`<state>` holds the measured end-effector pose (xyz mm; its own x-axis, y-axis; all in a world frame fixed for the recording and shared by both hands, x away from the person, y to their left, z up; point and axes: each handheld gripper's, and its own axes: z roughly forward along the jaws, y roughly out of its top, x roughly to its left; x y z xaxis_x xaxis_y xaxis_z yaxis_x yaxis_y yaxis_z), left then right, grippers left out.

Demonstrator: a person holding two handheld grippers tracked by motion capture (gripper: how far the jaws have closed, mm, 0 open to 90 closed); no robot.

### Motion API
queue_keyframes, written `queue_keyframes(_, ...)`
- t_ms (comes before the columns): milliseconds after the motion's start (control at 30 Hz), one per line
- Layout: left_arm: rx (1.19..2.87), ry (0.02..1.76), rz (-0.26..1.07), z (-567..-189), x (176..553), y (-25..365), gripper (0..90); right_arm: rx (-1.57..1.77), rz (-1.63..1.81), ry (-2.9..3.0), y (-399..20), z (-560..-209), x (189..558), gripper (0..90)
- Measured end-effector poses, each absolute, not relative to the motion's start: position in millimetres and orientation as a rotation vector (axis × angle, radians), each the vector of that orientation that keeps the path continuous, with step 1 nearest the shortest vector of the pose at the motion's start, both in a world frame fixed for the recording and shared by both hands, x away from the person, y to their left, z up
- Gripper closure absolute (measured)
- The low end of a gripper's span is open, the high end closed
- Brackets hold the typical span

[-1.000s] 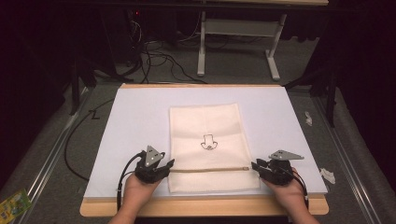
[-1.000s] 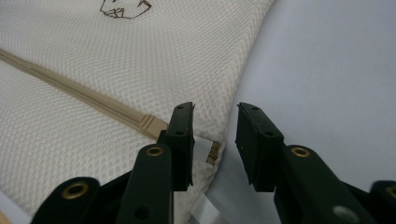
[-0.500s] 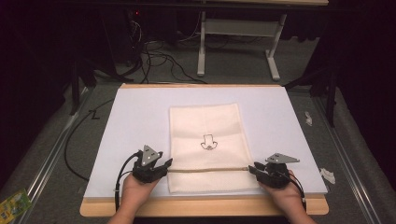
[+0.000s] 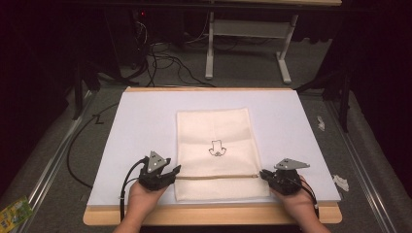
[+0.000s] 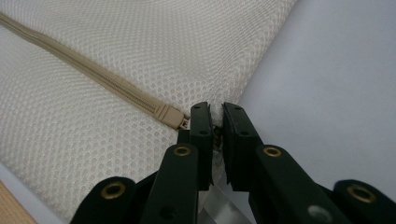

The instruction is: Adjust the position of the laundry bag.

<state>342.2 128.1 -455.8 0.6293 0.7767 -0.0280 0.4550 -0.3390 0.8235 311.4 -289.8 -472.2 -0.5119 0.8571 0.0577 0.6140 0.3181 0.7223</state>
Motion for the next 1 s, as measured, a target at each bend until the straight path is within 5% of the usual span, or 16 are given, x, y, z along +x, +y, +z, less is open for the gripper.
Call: queue_keyframes(1000,1.902,0.848,0.389,-451,327,101,37.8,1.276,1.147,2.183,-291,-455,304,85.3)
